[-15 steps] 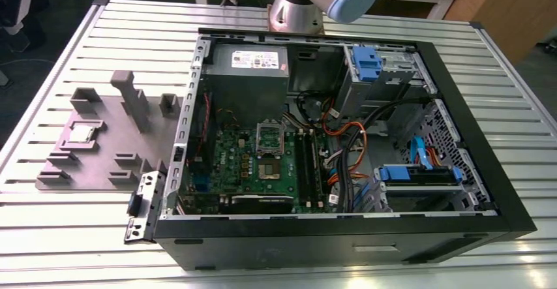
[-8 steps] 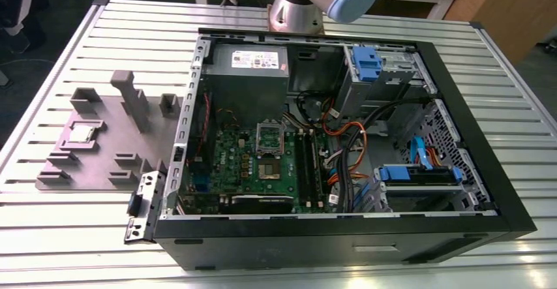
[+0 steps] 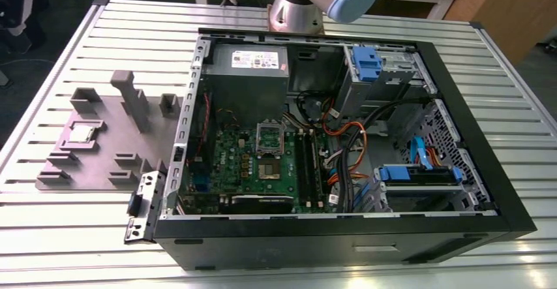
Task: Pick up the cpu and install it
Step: 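Pick up the cpu and move it towards the insertion slot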
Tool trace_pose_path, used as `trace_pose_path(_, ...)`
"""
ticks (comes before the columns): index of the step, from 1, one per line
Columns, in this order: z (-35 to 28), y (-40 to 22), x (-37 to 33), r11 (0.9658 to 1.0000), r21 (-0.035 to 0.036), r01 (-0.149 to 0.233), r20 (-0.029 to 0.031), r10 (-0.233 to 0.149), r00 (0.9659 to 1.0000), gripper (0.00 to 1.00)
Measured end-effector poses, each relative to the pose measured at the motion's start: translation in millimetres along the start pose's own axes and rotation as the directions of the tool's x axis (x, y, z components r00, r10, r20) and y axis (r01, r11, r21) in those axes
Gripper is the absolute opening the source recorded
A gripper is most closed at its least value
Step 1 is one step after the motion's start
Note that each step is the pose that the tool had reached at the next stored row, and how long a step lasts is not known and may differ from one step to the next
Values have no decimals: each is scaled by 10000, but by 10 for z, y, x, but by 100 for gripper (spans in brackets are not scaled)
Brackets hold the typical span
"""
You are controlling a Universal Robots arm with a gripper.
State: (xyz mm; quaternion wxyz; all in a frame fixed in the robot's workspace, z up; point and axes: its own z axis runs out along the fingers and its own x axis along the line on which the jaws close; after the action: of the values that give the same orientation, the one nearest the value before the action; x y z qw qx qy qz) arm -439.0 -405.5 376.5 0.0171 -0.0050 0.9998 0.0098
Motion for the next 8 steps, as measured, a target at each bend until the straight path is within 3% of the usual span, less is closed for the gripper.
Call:
trace_pose_path(1,0,0,0,10000,0,1,-1,-1,10000,19)
trace_pose_path(2,0,0,0,10000,0,1,0,-1,10000,25)
trace_pose_path(5,0,0,1,10000,0,2,0,-2,10000,26)
trace_pose_path(8,0,0,1,10000,-1,3,0,-3,10000,38)
